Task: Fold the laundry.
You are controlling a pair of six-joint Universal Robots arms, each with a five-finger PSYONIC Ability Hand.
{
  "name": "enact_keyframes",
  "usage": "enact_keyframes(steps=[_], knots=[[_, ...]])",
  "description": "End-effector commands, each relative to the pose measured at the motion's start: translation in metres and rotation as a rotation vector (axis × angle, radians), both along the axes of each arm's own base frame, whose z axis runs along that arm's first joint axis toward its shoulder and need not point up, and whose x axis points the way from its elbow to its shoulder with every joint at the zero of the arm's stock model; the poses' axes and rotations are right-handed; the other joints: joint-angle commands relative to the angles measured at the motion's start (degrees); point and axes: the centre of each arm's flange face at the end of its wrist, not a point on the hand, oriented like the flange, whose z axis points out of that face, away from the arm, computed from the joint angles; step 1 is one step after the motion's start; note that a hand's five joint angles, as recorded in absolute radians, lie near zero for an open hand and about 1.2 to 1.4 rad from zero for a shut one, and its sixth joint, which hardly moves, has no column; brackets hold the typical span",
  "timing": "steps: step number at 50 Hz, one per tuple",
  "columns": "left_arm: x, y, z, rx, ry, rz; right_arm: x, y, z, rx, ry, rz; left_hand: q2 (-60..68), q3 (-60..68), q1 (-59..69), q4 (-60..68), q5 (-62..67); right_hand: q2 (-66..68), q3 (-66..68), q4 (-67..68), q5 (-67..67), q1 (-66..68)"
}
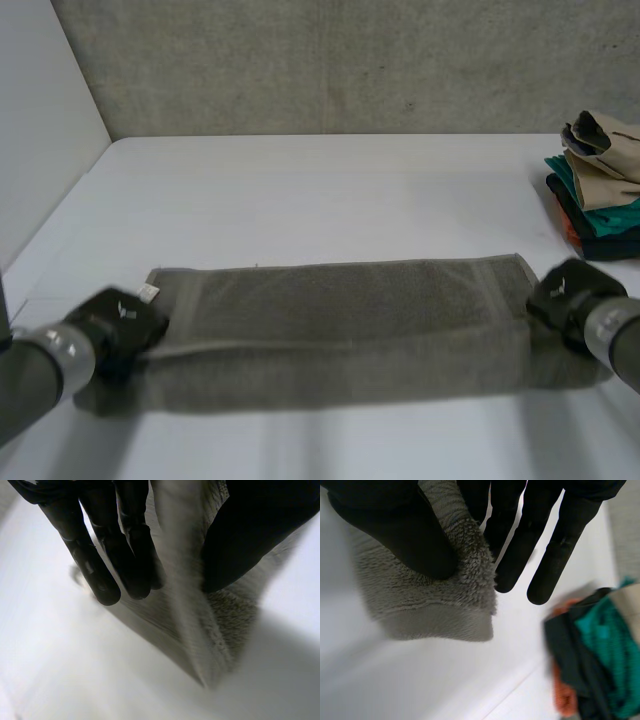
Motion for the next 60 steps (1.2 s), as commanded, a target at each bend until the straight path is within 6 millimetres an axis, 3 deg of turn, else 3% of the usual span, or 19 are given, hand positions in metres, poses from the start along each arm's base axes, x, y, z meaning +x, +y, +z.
enact_keyframes(steps=[1,6,13,14,15,16,17,25,29,35,39,47,49,53,54,55,60], knots=[[-0.033,-0.065,-0.012,-0.212,0.071,-0.033,0.03,-0.05,-0.018,-0.157,-0.151,-0.016,11.33,11.52,12.78,11.13,13.51,12.5,11.34,11.12,11.25,16.37],[-0.054,-0.104,-0.028,-0.254,0.121,-0.035,0.047,-0.072,-0.033,-0.209,-0.164,-0.008,11.33,11.52,12.78,11.13,13.51,12.5,11.34,11.12,11.25,16.37],[-0.064,-0.129,-0.041,-0.268,0.152,0.011,0.056,-0.108,-0.044,-0.349,-0.198,-0.018,7.19,7.38,8.63,6.99,9.37,12.5,11.34,11.12,11.25,16.37],[-0.064,-0.13,-0.042,-0.267,0.15,0.019,0.057,-0.111,-0.046,-0.363,-0.206,-0.018,-6.34,-6.15,-4.9,-6.54,-4.16,1.24,0.07,-0.14,-0.01,5.11],[-0.065,-0.13,-0.043,-0.27,0.148,0.025,0.059,-0.114,-0.051,-0.38,-0.205,-0.012,-24.13,-23.94,-22.68,-24.33,-21.95,-54.0,-55.16,-55.38,-55.25,-50.13],[-0.065,-0.13,-0.043,-0.273,0.144,0.031,0.061,-0.115,-0.053,-0.386,-0.203,-0.005,-43.29,-43.1,-41.85,-43.49,-41.11,-57.5,-58.66,-58.88,-58.75,-53.63],[-0.066,-0.129,-0.041,-0.282,0.141,0.043,0.062,-0.116,-0.054,-0.395,-0.208,-0.004,-58.67,-58.48,-57.22,-58.87,-56.49,-57.5,-58.66,-58.88,-58.75,-53.63],[-0.062,-0.126,-0.03,-0.317,0.208,0.146,0.058,-0.116,-0.035,-0.417,-0.305,-0.059,-58.62,-58.44,-57.18,-58.82,-56.44,-57.5,-58.66,-58.88,-58.75,-53.63],[-0.059,-0.114,-0.022,-0.304,0.239,0.152,0.048,-0.103,-0.028,-0.352,-0.361,-0.102,-58.62,-58.44,-57.18,-58.82,-56.44,-57.5,-58.66,-58.88,-58.75,-53.63],[-0.058,-0.092,-0.015,-0.294,0.243,0.133,0.019,-0.065,-0.018,-0.104,-0.417,-0.154,-58.46,-58.27,-57.01,-58.65,-56.28,-57.5,-58.66,-58.88,-58.75,-53.63],[-0.056,-0.079,-0.014,-0.278,0.246,0.123,0.0,-0.046,-0.021,0.042,-0.443,-0.172,-58.29,-58.1,-56.84,-58.49,-56.11,-53.73,-54.89,-55.11,-54.98,-49.86],[-0.056,-0.067,-0.005,-0.295,0.298,0.11,-0.024,-0.042,-0.04,0.09,-0.49,-0.197,-58.12,-57.93,-56.67,-58.32,-55.94,-49.85,-51.01,-51.23,-51.1,-45.98],[-0.056,-0.066,-0.005,-0.3,0.314,0.115,-0.026,-0.046,-0.043,0.062,-0.494,-0.197,-57.28,-57.09,-55.84,-57.48,-55.1,-44.67,-45.83,-46.04,-45.91,-40.79],[-0.056,-0.064,-0.004,-0.301,0.324,0.116,-0.029,-0.055,-0.052,0.002,-0.496,-0.193,-57.11,-56.92,-55.66,-57.31,-54.93,-21.65,-22.82,-23.03,-22.9,-17.78],[-0.056,-0.064,-0.004,-0.302,0.325,0.115,-0.031,-0.058,-0.057,-0.001,-0.488,-0.2,-57.11,-56.92,-55.66,-57.31,-54.93,-0.27,-1.43,-1.65,-1.52,3.6],[-0.056,-0.064,-0.004,-0.302,0.325,0.114,-0.032,-0.059,-0.059,-0.001,-0.481,-0.206,-57.11,-56.92,-55.66,-57.31,-54.93,12.37,11.21,11.0,11.13,16.25],[-0.055,-0.058,0.006,-0.322,0.337,0.112,-0.06,-0.066,-0.063,-0.038,-0.397,-0.286,-56.94,-56.76,-55.5,-57.14,-54.76,12.5,11.34,11.12,11.25,16.37]])
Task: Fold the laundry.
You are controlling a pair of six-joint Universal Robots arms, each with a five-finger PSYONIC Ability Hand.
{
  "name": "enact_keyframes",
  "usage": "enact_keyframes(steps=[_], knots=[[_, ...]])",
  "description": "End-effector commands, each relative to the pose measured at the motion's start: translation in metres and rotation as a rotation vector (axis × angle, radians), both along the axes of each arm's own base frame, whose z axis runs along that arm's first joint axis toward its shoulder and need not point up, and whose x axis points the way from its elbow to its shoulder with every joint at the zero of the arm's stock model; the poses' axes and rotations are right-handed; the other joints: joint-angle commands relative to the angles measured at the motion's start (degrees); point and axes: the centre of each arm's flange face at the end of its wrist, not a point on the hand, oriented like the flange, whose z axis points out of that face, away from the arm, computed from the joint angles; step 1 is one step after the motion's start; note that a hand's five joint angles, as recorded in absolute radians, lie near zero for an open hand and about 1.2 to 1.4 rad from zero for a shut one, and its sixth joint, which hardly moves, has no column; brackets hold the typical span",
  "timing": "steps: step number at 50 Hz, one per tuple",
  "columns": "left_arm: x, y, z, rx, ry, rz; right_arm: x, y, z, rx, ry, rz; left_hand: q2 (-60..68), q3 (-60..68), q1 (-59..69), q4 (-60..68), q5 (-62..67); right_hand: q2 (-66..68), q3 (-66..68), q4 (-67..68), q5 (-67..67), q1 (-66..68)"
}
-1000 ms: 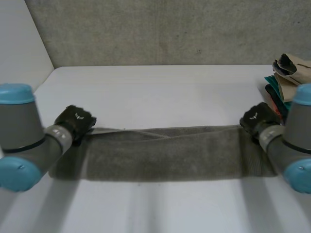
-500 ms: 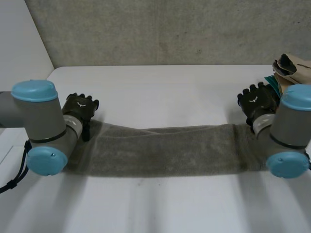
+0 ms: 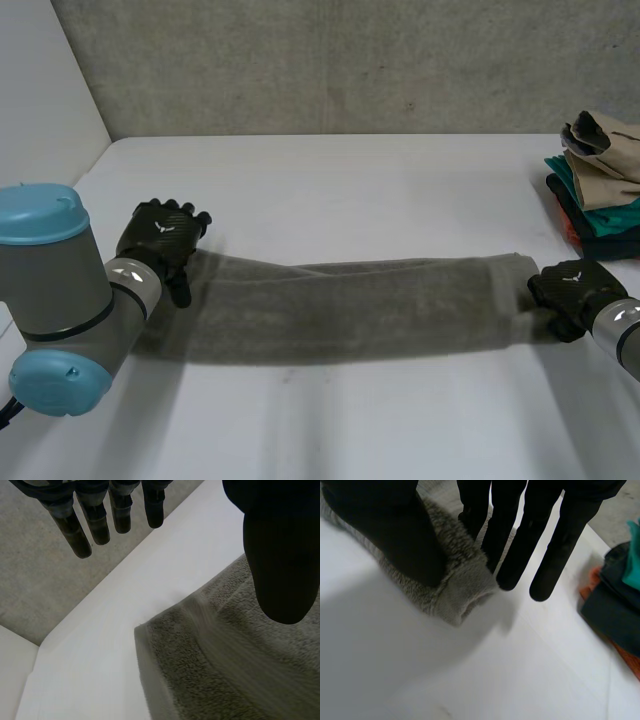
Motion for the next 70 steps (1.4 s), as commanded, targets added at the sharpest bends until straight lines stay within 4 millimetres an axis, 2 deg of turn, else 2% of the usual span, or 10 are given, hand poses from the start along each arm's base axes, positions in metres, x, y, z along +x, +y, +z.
enact_keyframes(steps=[1,12,24,29,34,38,44,52,62,70], knots=[[0.002,0.006,0.011,-0.023,0.012,0.001,-0.037,-0.012,0.0,-0.05,0.12,-0.109,-0.27,-0.7,0.51,0.05,-1.01,14.36,15.21,15.28,15.95,15.88],[0.01,0.019,0.034,-0.078,0.033,0.008,-0.082,-0.026,0.043,-0.204,0.395,-0.147,-0.27,-0.7,0.51,0.05,-1.01,14.36,15.21,15.28,15.95,15.88],[0.022,0.023,0.038,-0.076,0.053,0.044,0.137,0.06,0.091,-0.585,0.041,0.451,0.24,-0.2,1.02,0.55,-0.51,14.36,15.21,15.28,15.95,15.88],[0.022,0.026,0.037,-0.064,0.072,0.046,0.226,0.13,0.052,-0.642,-0.073,0.79,0.24,-0.2,1.02,0.55,-0.51,14.36,15.21,15.28,15.95,15.88],[0.019,0.03,0.034,-0.053,0.072,0.037,0.259,0.173,0.009,-0.573,-0.07,0.947,0.24,-0.2,1.02,0.55,-0.51,14.36,15.21,15.28,15.95,15.88],[0.017,0.032,0.032,-0.047,0.074,0.025,0.263,0.184,-0.02,-0.489,-0.038,0.975,0.24,-0.2,1.02,0.55,-0.51,10.42,11.27,11.34,12.01,11.95],[0.005,0.038,0.035,-0.057,0.079,-0.013,0.249,0.181,-0.01,-0.416,-0.066,0.898,0.24,-0.2,1.02,0.55,-0.51,-55.64,-54.79,-54.72,-54.05,-54.12],[-0.028,0.049,0.041,-0.127,0.12,-0.122,0.174,0.114,0.051,-0.283,-0.293,0.433,0.24,-0.2,1.02,0.55,-0.51,-55.64,-54.79,-54.72,-54.05,-54.12],[-0.099,0.1,0.013,-0.076,0.154,-0.371,0.122,0.108,0.023,-0.073,-0.229,0.269,0.57,0.14,1.35,0.89,-0.17,-55.64,-54.79,-54.72,-54.05,-54.12],[-0.132,0.096,-0.026,-0.022,0.112,-0.415,0.117,0.109,0.013,-0.067,-0.226,0.258,1.08,0.64,1.86,1.39,0.33,-55.64,-54.79,-54.72,-54.05,-54.12]])
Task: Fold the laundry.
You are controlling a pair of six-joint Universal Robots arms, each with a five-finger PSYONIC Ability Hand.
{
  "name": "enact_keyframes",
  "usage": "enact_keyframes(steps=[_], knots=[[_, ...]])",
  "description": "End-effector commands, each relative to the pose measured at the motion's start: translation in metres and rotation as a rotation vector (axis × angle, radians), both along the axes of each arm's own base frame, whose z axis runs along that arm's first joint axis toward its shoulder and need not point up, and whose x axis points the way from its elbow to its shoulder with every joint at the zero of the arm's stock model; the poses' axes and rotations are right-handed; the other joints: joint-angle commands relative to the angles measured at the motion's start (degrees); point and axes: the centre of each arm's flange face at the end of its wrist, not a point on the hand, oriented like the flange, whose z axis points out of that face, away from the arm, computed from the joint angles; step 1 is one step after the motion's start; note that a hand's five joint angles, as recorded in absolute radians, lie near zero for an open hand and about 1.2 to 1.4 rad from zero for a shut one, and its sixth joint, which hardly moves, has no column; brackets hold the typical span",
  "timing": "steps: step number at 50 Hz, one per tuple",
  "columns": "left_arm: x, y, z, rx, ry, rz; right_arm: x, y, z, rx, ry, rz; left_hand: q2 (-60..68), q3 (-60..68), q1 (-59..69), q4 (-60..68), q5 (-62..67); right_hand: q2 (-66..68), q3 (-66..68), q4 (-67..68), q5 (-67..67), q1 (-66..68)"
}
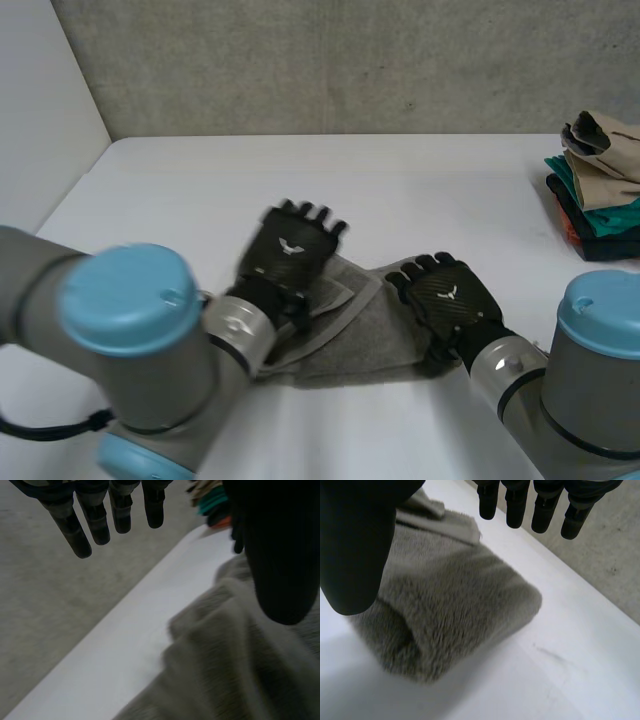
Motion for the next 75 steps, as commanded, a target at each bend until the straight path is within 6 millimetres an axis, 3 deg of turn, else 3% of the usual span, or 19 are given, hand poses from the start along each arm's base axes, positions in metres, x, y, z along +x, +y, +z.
enact_keyframes(steps=[1,7,10,15,19,23,29,36,40,44,49,52,56,57,58,63,66,70,75], knots=[[-0.029,-0.005,-0.039,0.042,-0.055,-0.035,0.001,0.004,-0.009,-0.003,0.009,0.015,1.25,0.81,2.02,1.56,0.5,-2.12,-2.13,-2.24,-2.53,-2.75],[-0.037,-0.02,-0.062,0.053,-0.077,-0.015,0.003,0.001,-0.024,-0.006,0.037,0.016,1.92,1.48,2.69,2.23,1.17,8.49,8.48,8.38,8.08,7.86],[-0.036,-0.027,-0.062,0.043,-0.07,0.019,0.003,0.0,-0.027,-0.027,0.065,0.028,5.78,5.34,6.55,6.09,5.03,18.24,18.23,18.12,17.83,17.61],[-0.003,-0.074,-0.049,-0.022,-0.053,0.3,0.002,-0.001,-0.028,-0.045,0.092,0.032,6.63,6.2,7.41,6.95,5.89,31.87,31.86,31.75,31.46,31.24],[0.021,-0.09,-0.038,-0.048,-0.079,0.427,0.001,-0.003,-0.028,-0.066,0.125,0.017,6.13,5.69,6.9,6.44,5.38,35.73,35.72,35.62,35.32,35.11],[0.042,-0.086,-0.037,-0.038,-0.147,0.439,-0.004,-0.006,-0.029,-0.086,0.174,-0.004,4.95,4.51,5.72,5.27,4.21,40.12,40.11,40.01,39.71,39.49],[0.059,-0.058,-0.03,-0.012,-0.166,0.391,-0.011,-0.007,-0.028,-0.137,0.295,-0.018,4.78,4.35,5.55,5.1,4.04,47.0,47.0,46.89,46.6,46.38],[0.082,-0.042,-0.003,-0.038,-0.132,0.421,-0.015,-0.011,-0.021,-0.25,0.484,-0.022,2.76,2.33,3.54,3.08,2.02,51.56,51.55,51.45,51.15,50.93],[0.094,-0.039,0.014,-0.066,-0.097,0.447,-0.011,-0.021,-0.008,-0.354,0.606,-0.015,2.26,1.83,3.03,2.58,1.52,67.65,67.64,67.54,67.24,67.03],[0.1,-0.038,0.025,-0.086,-0.065,0.466,0.011,-0.016,0.006,-0.467,0.628,0.053,1.75,1.32,2.53,2.07,1.01,67.65,67.64,67.54,67.24,67.03],[0.106,-0.04,0.031,-0.094,-0.047,0.488,0.074,0.02,0.033,-0.659,0.481,0.215,1.25,0.82,2.03,1.57,0.51,67.65,67.64,67.54,67.24,67.03],[0.11,-0.042,0.031,-0.094,-0.048,0.501,0.098,0.044,0.027,-0.716,0.422,0.341,1.08,0.65,1.85,1.4,0.34,67.65,67.64,67.54,67.24,67.03],[0.111,-0.044,0.031,-0.088,-0.039,0.503,0.126,0.091,-0.005,-0.762,0.326,0.661,1.08,0.65,1.85,1.4,0.34,67.65,67.64,67.54,67.24,67.03],[0.11,-0.043,0.031,-0.085,-0.033,0.496,0.127,0.095,-0.01,-0.759,0.32,0.693,1.08,0.65,1.85,1.4,0.34,67.65,67.64,67.54,67.24,67.03],[0.109,-0.043,0.03,-0.082,-0.03,0.49,0.13,0.097,-0.014,-0.754,0.307,0.716,1.08,0.65,1.85,1.4,0.34,64.05,64.04,63.93,63.64,63.42],[0.105,-0.044,0.032,-0.087,-0.016,0.459,0.127,0.088,-0.017,-0.678,0.302,0.608,1.08,0.65,1.85,1.4,0.34,-2.35,-2.36,-2.46,-2.76,-2.97],[0.102,-0.045,0.036,-0.094,-0.005,0.441,0.122,0.083,-0.012,-0.612,0.234,0.55,1.08,0.65,1.85,1.4,0.34,-2.35,-2.36,-2.46,-2.76,-2.97],[0.093,-0.046,0.046,-0.122,0.03,0.408,0.102,0.065,0.05,-0.468,-0.079,0.377,1.08,0.65,1.85,1.4,0.34,-2.35,-2.36,-2.46,-2.76,-2.97],[0.065,-0.035,0.06,-0.126,0.127,0.299,0.068,0.038,0.071,-0.233,-0.223,0.21,1.58,1.15,2.36,1.9,0.84,-2.35,-2.36,-2.46,-2.76,-2.97]])
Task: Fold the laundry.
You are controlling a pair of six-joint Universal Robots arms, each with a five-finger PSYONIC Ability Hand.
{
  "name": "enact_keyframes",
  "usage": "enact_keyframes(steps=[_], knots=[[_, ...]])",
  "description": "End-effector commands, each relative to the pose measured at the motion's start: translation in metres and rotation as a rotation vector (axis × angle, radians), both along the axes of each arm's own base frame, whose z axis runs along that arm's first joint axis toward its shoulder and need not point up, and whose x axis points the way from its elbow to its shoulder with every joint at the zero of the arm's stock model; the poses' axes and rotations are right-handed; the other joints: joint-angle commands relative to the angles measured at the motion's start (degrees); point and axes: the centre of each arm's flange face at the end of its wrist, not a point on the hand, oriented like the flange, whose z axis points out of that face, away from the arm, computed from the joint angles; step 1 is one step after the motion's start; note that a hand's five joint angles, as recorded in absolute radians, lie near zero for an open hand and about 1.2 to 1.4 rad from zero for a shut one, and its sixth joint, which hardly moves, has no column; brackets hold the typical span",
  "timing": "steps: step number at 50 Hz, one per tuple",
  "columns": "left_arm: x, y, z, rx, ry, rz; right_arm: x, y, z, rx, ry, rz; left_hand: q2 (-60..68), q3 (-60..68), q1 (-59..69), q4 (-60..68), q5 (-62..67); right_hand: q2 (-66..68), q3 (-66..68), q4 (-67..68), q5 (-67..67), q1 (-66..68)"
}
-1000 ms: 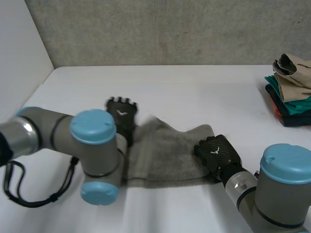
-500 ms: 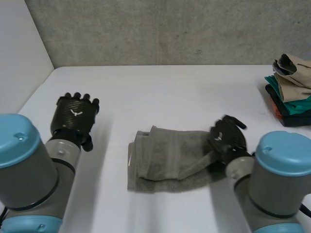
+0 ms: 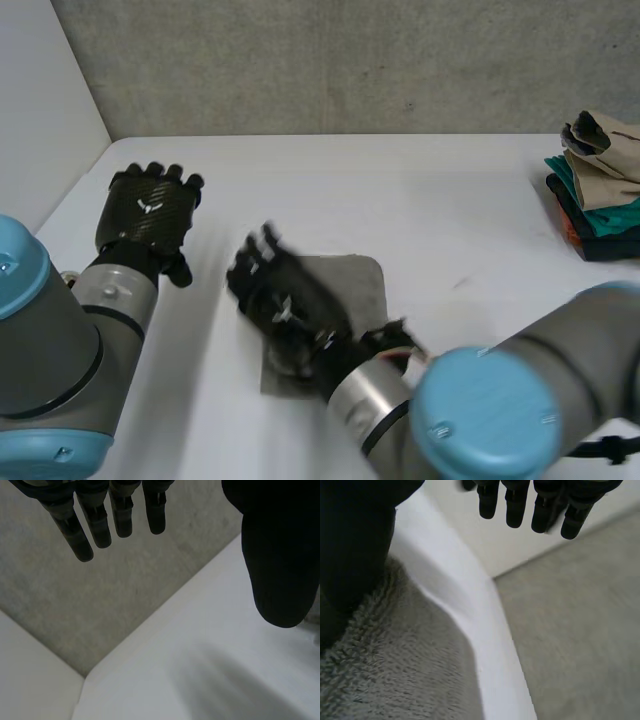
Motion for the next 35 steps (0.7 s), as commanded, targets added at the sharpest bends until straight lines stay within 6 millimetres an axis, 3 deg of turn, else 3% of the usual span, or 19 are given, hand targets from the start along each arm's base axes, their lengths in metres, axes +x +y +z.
enact_keyframes(steps=[1,3,6,11,13,18,25,29,35], knots=[[-0.039,0.013,0.015,-0.017,0.119,-0.162,-0.046,-0.037,0.042,0.351,-0.242,-0.191,-0.55,-0.52,-1.08,-0.14,0.24,-2.2,-2.31,-2.43,-2.73,-2.71],[-0.048,0.015,0.013,0.003,0.141,-0.201,-0.065,-0.056,0.04,0.462,-0.257,-0.285,-0.54,-0.52,-1.08,-0.14,0.25,-2.2,-2.31,-2.43,-2.73,-2.71],[-0.068,0.02,0.007,0.043,0.179,-0.282,-0.079,-0.069,0.04,0.544,-0.275,-0.353,-0.21,-0.18,-0.75,0.2,0.58,-2.2,-2.31,-2.43,-2.73,-2.71],[-0.092,0.028,-0.02,0.139,0.149,-0.338,-0.082,-0.083,0.037,0.607,-0.287,-0.397,0.29,0.32,-0.24,0.7,1.08,-2.2,-2.31,-2.43,-2.73,-2.71],[-0.095,0.024,-0.034,0.181,0.122,-0.325,-0.078,-0.091,0.023,0.645,-0.272,-0.415,1.46,1.49,0.93,1.87,2.25,-2.2,-2.31,-2.43,-2.73,-2.71],[-0.091,0.027,-0.067,0.289,0.027,-0.269,-0.071,-0.097,-0.004,0.742,-0.213,-0.437,1.98,2.0,1.44,2.38,2.77,-2.2,-2.31,-2.43,-2.73,-2.71],[-0.075,0.03,-0.088,0.36,-0.056,-0.156,-0.067,-0.092,-0.027,0.82,-0.146,-0.42,5.68,5.71,5.14,6.09,6.47,-2.2,-2.31,-2.43,-2.73,-2.71],[-0.065,0.033,-0.095,0.369,-0.115,-0.107,-0.067,-0.093,-0.051,0.843,-0.091,-0.441,5.85,5.87,5.31,6.25,6.64,-2.2,-2.31,-2.43,-2.73,-2.71],[-0.062,0.033,-0.097,0.347,-0.205,-0.123,-0.067,-0.099,-0.048,0.738,-0.025,-0.456,5.85,5.88,5.32,6.26,6.64,-2.2,-2.31,-2.43,-2.73,-2.71]])
